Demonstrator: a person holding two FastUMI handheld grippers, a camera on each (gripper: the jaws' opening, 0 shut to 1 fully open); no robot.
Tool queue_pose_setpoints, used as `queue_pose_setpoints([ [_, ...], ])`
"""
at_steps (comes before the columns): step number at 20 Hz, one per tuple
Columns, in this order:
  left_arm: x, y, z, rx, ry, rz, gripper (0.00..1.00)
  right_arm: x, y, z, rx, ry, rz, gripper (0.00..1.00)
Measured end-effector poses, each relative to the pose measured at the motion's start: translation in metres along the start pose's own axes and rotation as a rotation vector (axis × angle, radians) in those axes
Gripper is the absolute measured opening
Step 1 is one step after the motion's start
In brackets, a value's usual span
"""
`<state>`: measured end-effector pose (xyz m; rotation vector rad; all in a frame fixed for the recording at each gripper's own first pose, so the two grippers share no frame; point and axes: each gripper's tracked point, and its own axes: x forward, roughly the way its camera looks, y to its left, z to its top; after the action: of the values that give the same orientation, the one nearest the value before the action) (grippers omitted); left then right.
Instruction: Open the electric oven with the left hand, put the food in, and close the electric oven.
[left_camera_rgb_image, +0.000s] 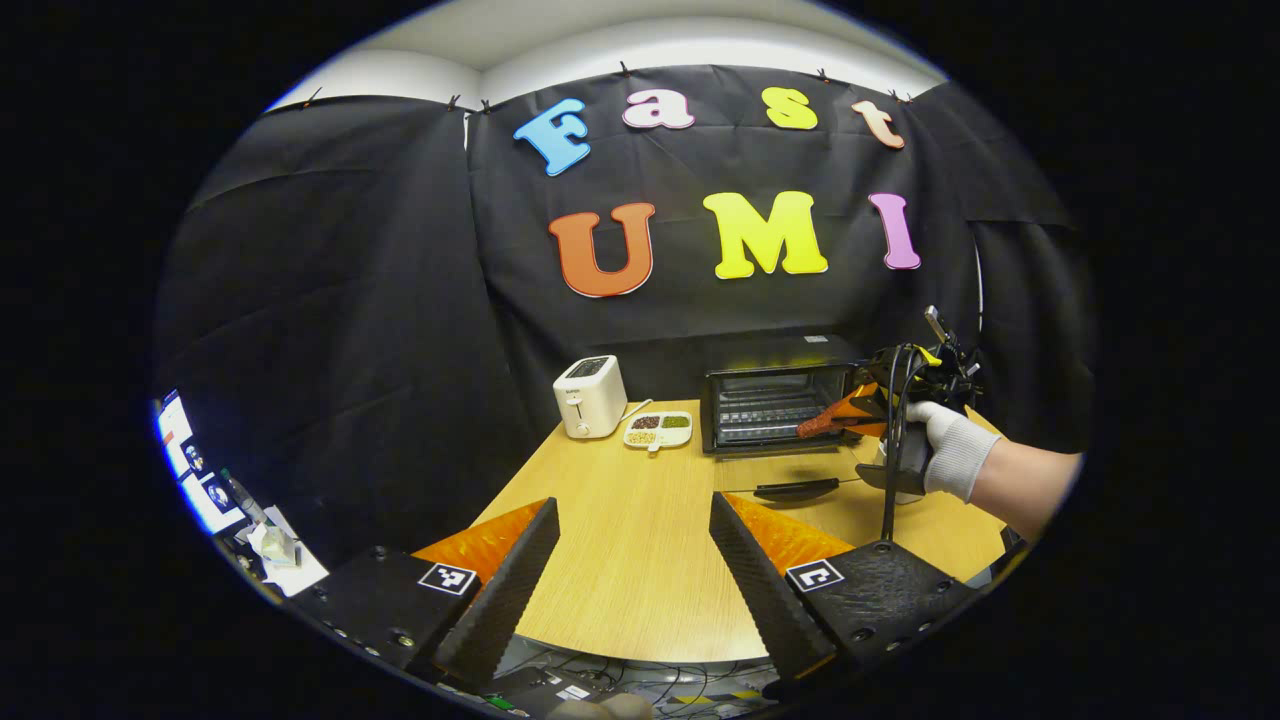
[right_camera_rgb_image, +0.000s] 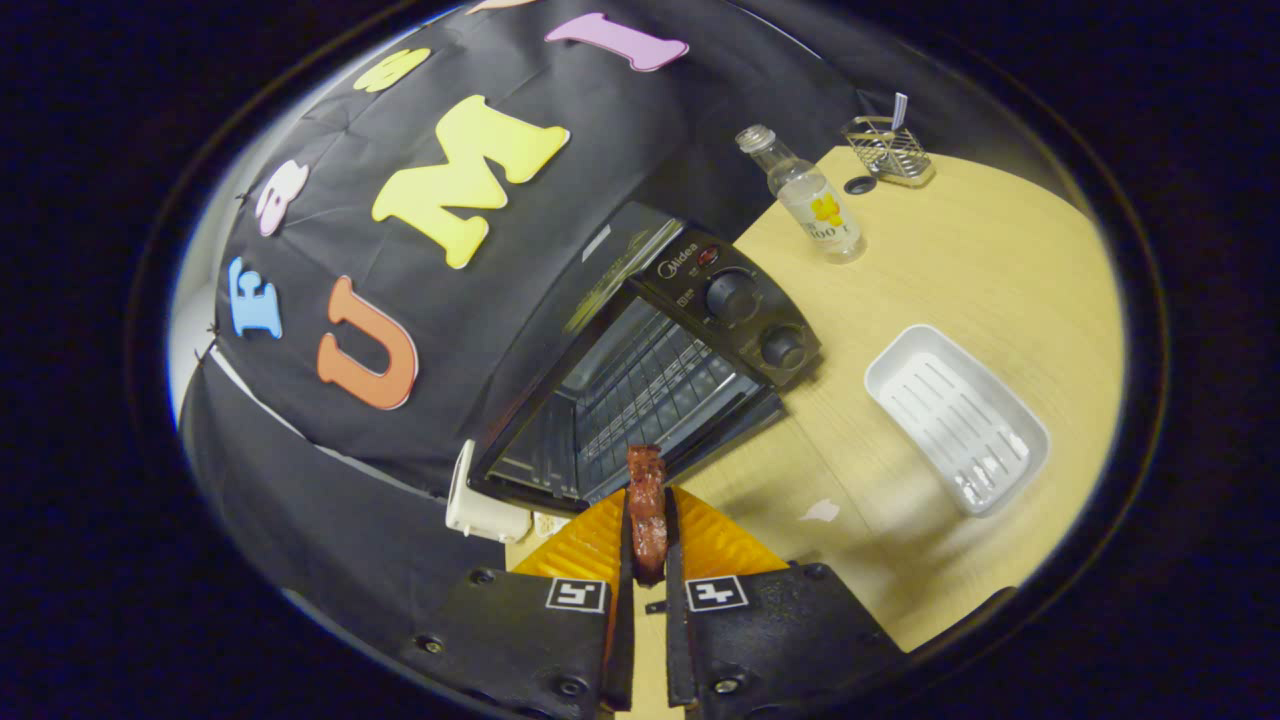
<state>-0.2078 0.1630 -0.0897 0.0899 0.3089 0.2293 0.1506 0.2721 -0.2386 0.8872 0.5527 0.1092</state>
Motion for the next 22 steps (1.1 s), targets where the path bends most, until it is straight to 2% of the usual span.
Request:
queue_pose_setpoints([
  [3,0.022,0.017,0.011,0.015,0.002,0.04,0.96,0.043,0.007,0.008,0.014,-0.03,-0.02,0.16],
  [7,0.045,0.037,0.025,0.032,0.0,0.087,0.96,0.092,0.017,0.02,-0.057,-0.082,-0.062,0.16],
  [10,0.054,0.049,0.024,0.009,0.023,0.114,0.97,0.124,0.033,0.027,-0.1,-0.123,-0.048,0.16],
  [14,0.063,0.067,0.011,-0.022,0.056,0.172,0.97,0.152,0.044,0.028,-0.164,-0.141,-0.056,0.17],
  [18,0.065,0.07,0.006,-0.042,0.072,0.188,0.97,0.159,0.036,0.029,-0.202,-0.146,-0.069,0.2],
  [19,0.066,0.071,0.005,-0.047,0.07,0.19,0.96,0.159,0.028,0.031,-0.238,-0.146,-0.102,0.22],
  [21,0.066,0.071,0.001,-0.071,0.078,0.185,0.97,0.153,0.013,0.037,-0.309,-0.153,-0.166,0.39],
  [22,0.066,0.07,0.001,-0.077,0.079,0.182,0.97,0.152,0.006,0.04,-0.345,-0.157,-0.186,0.53],
])
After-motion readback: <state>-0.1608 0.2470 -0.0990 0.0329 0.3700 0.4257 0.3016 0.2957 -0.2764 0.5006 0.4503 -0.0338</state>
